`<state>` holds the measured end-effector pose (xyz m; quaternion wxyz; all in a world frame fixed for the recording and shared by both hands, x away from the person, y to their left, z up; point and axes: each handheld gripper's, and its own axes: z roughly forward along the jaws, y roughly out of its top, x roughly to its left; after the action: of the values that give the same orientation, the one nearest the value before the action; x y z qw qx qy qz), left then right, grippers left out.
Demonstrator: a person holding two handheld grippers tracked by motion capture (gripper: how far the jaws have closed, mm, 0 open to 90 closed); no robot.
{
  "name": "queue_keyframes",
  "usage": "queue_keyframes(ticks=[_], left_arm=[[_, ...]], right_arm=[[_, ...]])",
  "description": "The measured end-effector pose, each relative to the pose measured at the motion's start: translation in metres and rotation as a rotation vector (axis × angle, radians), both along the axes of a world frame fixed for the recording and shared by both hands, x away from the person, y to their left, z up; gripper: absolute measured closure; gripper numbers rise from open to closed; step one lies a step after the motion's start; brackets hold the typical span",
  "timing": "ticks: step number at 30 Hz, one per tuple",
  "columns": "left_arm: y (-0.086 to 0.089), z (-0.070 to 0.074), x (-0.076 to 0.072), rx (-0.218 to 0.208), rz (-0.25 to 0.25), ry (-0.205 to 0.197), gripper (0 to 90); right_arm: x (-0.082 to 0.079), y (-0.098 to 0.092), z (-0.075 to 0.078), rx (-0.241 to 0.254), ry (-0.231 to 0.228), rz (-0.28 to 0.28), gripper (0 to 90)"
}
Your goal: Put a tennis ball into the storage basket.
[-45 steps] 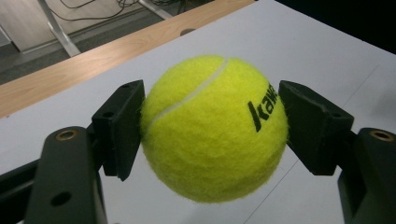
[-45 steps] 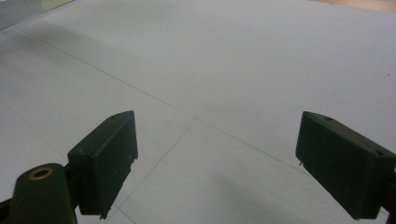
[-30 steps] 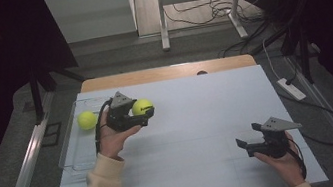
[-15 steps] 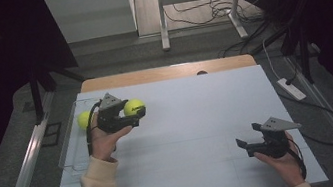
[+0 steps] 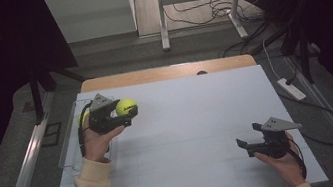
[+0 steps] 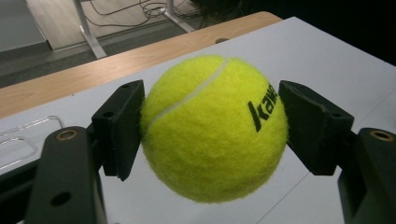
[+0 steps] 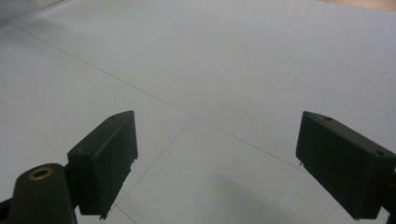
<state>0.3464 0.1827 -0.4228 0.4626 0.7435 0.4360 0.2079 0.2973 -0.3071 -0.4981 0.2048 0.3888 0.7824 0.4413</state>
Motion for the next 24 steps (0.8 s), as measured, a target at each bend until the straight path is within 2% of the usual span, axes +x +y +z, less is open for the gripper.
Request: queue_keyframes(ticks=[24], left_arm=[[0.026,0.003,-0.005,-0.018,0.066,-0.001,27.4]], right_arm=[[-0.005,-0.002,0.001,-0.001,-0.003,0.0,12.6]])
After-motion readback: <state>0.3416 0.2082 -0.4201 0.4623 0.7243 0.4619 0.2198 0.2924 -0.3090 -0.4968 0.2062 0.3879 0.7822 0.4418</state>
